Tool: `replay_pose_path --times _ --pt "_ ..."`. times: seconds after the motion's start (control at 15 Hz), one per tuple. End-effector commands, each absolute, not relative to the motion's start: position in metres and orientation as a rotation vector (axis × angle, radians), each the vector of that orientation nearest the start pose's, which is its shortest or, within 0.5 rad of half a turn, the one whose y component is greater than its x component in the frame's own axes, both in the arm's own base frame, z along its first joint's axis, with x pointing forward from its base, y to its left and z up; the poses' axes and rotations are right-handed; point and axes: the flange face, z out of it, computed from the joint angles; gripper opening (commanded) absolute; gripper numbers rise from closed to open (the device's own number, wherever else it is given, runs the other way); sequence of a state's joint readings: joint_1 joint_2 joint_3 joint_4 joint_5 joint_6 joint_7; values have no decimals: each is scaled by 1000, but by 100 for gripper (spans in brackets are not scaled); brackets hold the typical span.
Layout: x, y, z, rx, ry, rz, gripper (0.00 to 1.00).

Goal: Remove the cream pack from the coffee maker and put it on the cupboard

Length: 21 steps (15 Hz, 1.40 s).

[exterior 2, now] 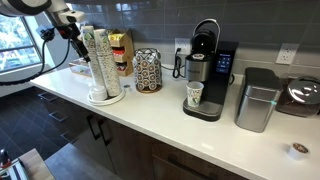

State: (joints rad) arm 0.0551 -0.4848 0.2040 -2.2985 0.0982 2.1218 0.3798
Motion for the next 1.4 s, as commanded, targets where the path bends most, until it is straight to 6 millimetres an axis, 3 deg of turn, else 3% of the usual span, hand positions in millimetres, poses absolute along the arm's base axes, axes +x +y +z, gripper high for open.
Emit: replay_pose_path --times 0.0,0.27,0.33,0.47,0.87,0.93,1.33 --pt "440 77 594 -3140 116 -585 100" --pt "459 13 632 -3218 132 -746 100" --pt "448 31 623 -3186 137 -706 100" --pt "454 12 634 -3197 154 -737 100" --pt "457 13 633 -3202 145 -736 100" --pt "462 6 634 -3204 164 -750 100" --pt "509 -92 639 -3236 238 -796 100"
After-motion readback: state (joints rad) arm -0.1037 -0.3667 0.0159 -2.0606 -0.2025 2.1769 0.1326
